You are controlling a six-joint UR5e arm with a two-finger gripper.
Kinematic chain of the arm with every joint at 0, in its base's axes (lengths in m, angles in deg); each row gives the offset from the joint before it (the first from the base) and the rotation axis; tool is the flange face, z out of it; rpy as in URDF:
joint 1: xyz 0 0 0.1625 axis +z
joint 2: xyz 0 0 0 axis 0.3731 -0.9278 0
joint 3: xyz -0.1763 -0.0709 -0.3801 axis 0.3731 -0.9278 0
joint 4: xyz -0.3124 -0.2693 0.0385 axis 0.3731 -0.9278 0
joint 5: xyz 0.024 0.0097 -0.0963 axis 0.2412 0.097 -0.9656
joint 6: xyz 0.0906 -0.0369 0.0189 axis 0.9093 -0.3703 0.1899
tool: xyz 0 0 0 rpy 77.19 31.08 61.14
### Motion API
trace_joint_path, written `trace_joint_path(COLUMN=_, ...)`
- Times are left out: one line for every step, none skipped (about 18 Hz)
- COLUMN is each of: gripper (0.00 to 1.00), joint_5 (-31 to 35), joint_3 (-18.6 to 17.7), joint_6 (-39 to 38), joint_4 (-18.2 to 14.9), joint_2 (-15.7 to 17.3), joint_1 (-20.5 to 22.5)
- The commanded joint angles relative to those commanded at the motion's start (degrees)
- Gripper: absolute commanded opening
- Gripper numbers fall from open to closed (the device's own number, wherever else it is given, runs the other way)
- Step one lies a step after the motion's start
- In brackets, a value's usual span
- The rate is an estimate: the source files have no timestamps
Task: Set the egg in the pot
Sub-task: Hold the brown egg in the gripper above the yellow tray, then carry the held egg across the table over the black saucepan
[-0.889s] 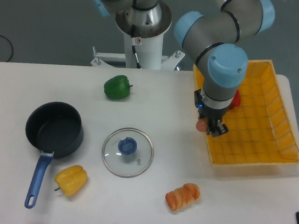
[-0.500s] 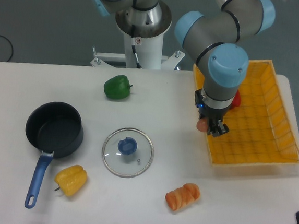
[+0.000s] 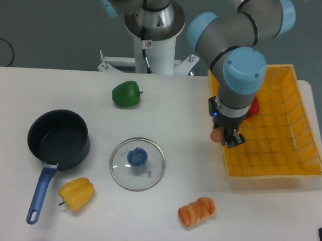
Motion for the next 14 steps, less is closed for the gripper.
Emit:
trace_joint_path(gripper=0.41, joint_5=0.0, joint_3=-0.1, joint_6=-1.0, joint_4=-0.1, joint_2=0.6, joint_1=-0.4)
trace_joint_path(gripper=0.41, joint_5=0.0, joint_3=-0.2, joint_6=-2.3, joint_4=-0.2, joint_2=0.7, joint_1=-1.1)
trace_joint_path(gripper=0.41, joint_5=0.0, joint_3=-0.3, joint_6=-3.6, joint_4=-0.2, joint_2=0.8, joint_1=-2.1)
trace_joint_path(gripper=0.41, joint_5=0.0, joint_3=-0.3, joint_6=-5.2, joint_4=-0.3, joint_2=0.9, joint_1=-2.9)
trace_joint_path(gripper=0.41, joint_5=-0.1, joint_3=-0.3, joint_6=-6.8, joint_4=-0.5, joint_2=1.0, joint_1=-4.1)
trace_joint_path(gripper=0.41, joint_5=-0.2, joint_3=-0.3, joint_6=-8.4, joint_4=-0.5, joint_2=1.4, joint_1=-5.2)
trace_joint_path(gripper=0.41, joint_5=-0.3, joint_3=-0.3, joint_6=-10.3, joint_4=-0.5, joint_2=1.5, joint_1=-6.5)
trace_joint_path(gripper=0.41, joint_5=-0.7, joint_3=-0.3, joint_6=-12.5, joint_4=-0.5, joint_2=1.5, joint_1=-7.9)
trace_joint_path(gripper=0.41, joint_5=-1.1, joint_3=-0.2, joint_6=-14.5, joint_4=-0.4, joint_2=1.6, joint_1=-9.0)
trace_joint_path(gripper=0.41, joint_5=-1.5, joint_3=-0.3, joint_6=-16.3, joint_4=-0.4, joint_2=1.7, joint_1=-10.4)
trace_joint_path(gripper=0.41, joint_5=-1.9, joint_3=-0.3, joint_6=-18.2, joint_4=-0.4, joint_2=1.7, joint_1=-11.9)
trace_joint_path(gripper=0.41, joint_5=-2.2, joint_3=-0.2, joint_6=-20.2, joint_4=-0.4, joint_2=1.7, joint_1=-13.4)
trace_joint_path(gripper=0.41, joint_5=-2.4, joint_3=-0.2, joint_6=-22.0, joint_4=-0.2, joint_2=1.7, joint_1=-14.7)
trace_joint_path(gripper=0.41, joint_5=-2.5, joint_3=-0.1, joint_6=-23.5, joint_4=-0.1, joint_2=1.7, joint_1=-16.0)
